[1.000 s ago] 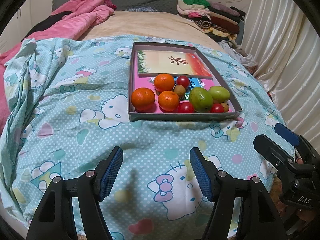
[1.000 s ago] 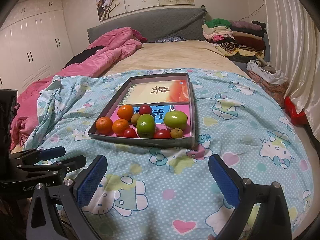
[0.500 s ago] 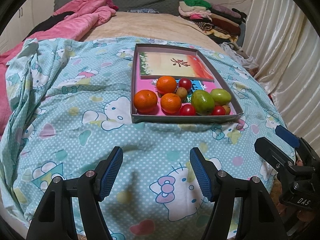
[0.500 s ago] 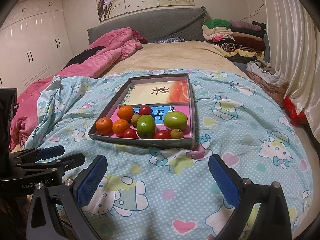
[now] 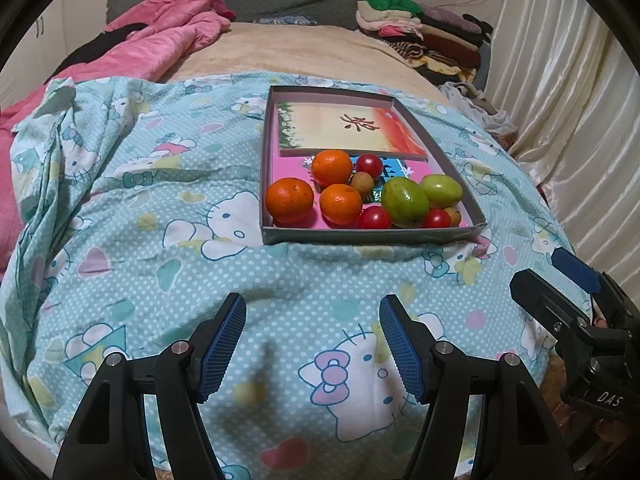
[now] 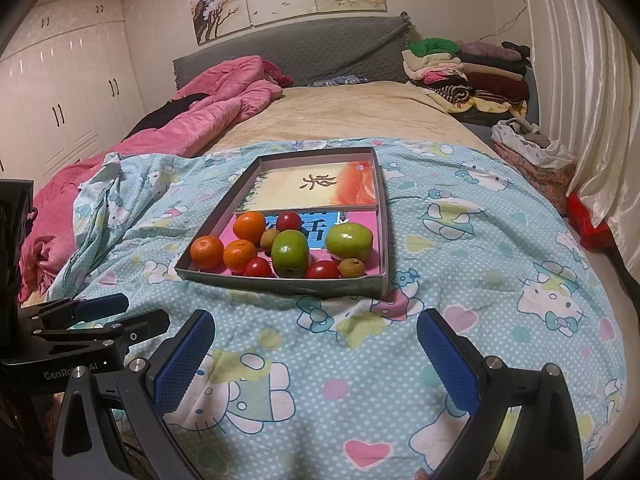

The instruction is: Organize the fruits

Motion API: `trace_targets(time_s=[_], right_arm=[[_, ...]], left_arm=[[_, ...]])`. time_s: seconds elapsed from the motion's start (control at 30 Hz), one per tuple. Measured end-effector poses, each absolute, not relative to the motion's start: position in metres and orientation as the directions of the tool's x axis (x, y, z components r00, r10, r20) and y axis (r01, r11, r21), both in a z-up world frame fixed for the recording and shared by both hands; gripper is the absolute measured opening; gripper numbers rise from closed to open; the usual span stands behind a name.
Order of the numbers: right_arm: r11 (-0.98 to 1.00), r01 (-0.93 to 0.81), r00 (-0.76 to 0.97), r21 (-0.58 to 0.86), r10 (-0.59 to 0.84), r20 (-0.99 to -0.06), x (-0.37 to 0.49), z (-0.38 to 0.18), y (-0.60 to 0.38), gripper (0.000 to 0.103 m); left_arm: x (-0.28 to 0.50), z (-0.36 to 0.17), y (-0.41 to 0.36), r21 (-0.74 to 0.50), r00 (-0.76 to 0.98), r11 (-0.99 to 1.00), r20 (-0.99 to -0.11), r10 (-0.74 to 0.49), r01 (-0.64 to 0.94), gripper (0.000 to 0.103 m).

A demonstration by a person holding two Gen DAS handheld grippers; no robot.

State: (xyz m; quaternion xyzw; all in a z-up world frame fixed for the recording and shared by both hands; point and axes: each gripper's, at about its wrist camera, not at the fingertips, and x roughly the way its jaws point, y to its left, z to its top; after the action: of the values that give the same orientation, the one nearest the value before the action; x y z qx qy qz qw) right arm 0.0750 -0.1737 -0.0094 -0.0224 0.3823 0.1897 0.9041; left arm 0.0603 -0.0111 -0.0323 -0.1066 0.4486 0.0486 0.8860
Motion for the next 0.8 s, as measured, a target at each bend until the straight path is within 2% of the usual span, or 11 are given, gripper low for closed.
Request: trace_targets(time_s=[0.8], right_arm=[[0.933,-0.334,0.638,0.135,0.329,-0.696,0.0804,-0.0115,-0.1811,0.102]], left_arm=[[0.0668,-0.0341,-0.0034,-0.148,0.588,0.967,-0.809,0.001,-0.205,0.071]])
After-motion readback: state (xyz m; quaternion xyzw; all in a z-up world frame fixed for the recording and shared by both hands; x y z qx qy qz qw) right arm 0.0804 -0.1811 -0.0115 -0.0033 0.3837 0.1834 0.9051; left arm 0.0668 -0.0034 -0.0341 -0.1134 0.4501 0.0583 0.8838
